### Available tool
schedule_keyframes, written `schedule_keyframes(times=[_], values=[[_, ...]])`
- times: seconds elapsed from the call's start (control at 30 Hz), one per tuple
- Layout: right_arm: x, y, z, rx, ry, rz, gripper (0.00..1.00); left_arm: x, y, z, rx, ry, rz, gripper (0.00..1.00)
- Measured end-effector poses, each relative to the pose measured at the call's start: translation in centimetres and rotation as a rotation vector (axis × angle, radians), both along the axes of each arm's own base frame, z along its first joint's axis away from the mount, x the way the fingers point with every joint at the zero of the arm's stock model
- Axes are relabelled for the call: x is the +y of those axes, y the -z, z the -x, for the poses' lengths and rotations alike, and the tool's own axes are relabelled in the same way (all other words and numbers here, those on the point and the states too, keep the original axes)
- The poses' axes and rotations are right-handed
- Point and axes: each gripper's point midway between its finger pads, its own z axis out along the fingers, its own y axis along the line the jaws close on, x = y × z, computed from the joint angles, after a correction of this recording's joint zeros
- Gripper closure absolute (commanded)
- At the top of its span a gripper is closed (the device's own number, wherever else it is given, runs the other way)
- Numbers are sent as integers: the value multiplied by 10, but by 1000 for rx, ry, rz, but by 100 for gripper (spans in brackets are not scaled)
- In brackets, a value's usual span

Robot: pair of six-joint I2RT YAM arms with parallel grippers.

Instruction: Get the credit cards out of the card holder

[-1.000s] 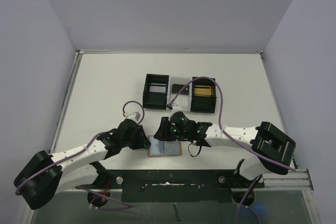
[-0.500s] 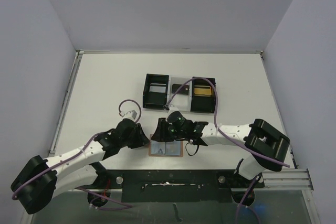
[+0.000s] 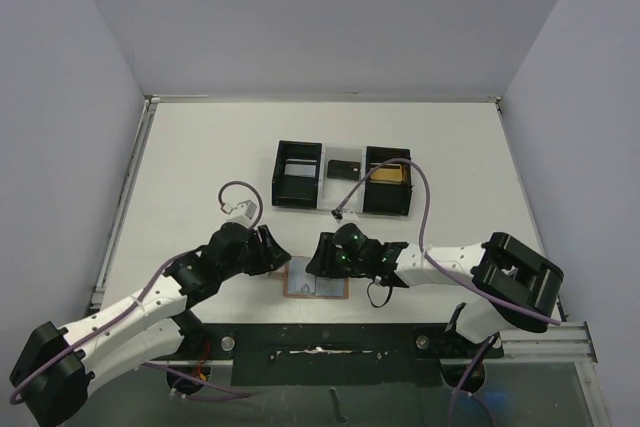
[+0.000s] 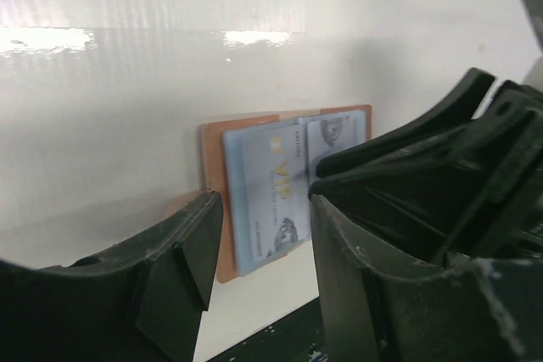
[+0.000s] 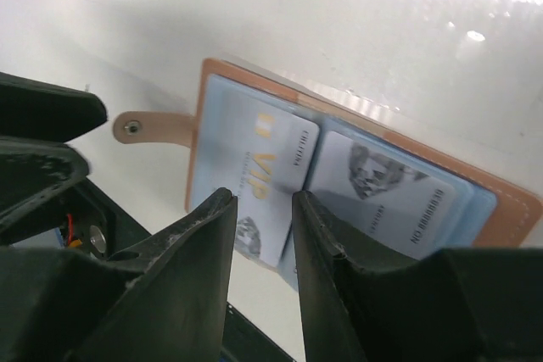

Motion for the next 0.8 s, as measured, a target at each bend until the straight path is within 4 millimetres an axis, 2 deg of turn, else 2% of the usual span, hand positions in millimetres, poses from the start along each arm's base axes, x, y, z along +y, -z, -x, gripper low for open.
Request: schedule_keyframes(times=[0.13,0.17,0.43,0.7,0.8], values=[[-9,13,5,36,31,2,66,-15,-4,0,2,50,43,56],[-9,13,5,37,34,-3,66,-19,-4,0,7,67,51,60],[-9,13,6,54,68,-45,66,-32,15,7,70,182,-6,73],[-10,15,7,78,96,-64,70,-29,34,12,104,238,-89,79],[-11,17,7,90,113,-67,70,-25,49,16,138,251,-135,81]])
